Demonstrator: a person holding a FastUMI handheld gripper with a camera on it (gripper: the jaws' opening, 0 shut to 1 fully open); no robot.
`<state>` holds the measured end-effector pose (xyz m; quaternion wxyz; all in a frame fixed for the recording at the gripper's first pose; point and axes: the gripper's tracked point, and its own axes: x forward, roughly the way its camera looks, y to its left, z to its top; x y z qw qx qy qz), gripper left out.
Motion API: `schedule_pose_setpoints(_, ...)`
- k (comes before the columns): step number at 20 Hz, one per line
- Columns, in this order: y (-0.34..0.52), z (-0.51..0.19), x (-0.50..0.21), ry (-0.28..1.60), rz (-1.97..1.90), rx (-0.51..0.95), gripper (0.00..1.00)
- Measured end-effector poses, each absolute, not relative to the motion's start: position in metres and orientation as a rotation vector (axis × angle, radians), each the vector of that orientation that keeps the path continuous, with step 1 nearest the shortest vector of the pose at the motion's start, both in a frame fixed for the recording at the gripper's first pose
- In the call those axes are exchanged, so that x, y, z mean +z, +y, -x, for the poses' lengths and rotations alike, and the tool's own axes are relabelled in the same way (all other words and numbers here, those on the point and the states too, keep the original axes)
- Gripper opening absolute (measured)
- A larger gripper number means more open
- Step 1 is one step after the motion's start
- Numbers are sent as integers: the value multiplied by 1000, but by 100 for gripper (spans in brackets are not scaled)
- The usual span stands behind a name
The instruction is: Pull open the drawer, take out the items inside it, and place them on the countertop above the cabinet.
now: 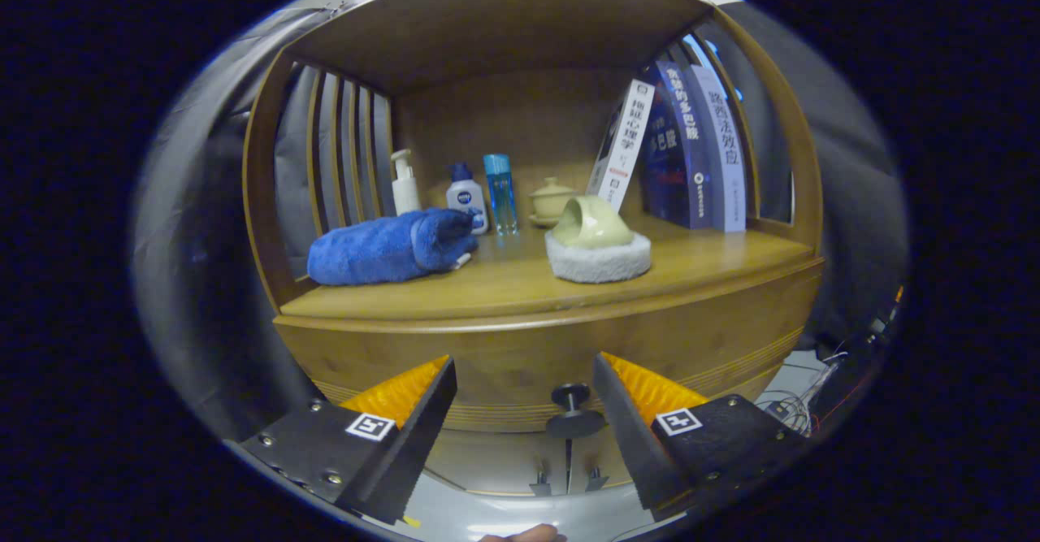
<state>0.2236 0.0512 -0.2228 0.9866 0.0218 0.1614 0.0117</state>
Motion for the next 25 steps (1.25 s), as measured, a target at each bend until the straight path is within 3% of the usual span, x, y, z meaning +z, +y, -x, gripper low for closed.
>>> schedule_pose_setpoints(13,-21,-110,-27,53,102,-80,100)
schedule_pose_setpoints(17,-39,-67,-6,58,160,-139,100)
schedule_pose_setpoints(21,-26,-42,-4,42,138,-39,100)
schedule_pose_setpoints(25,-44,-29,-9,48,164,-52,100)
